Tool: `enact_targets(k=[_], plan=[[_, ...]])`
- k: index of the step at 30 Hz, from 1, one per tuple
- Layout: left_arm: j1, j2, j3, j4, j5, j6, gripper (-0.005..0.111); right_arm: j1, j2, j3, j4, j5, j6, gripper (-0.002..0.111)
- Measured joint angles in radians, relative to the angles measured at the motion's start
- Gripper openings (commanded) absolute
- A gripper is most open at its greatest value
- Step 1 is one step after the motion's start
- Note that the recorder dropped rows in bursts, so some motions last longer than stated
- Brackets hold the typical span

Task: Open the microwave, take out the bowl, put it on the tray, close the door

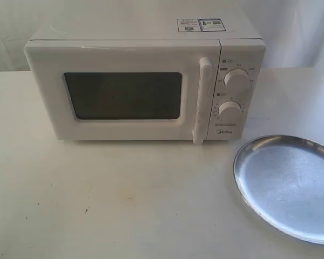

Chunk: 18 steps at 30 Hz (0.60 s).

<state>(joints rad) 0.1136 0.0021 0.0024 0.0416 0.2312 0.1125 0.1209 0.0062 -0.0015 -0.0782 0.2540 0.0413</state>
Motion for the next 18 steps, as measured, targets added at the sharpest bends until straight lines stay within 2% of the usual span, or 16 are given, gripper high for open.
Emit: enact_targets(k=[4,8,13,18], plan=[[0.000,0.000,0.000,0.000,0.000,0.000,0.000,0.000,0.000,0.000,0.039,-0.207,0.040,0.000],[0.000,0.000,0.000,0.000,0.000,0.000,0.000,0.000,0.000,0.000,0.128,-0.397,0.251,0.000],[0.000,0.000,0.000,0.000,0.000,0.000,0.000,0.000,0.000,0.000,0.161,-0.554,0.525,0.000],[0.000,0.000,0.000,0.000,0.000,0.000,0.000,0.000,-0.002,-0.038,0.113,-0.671,0.616,0.000]])
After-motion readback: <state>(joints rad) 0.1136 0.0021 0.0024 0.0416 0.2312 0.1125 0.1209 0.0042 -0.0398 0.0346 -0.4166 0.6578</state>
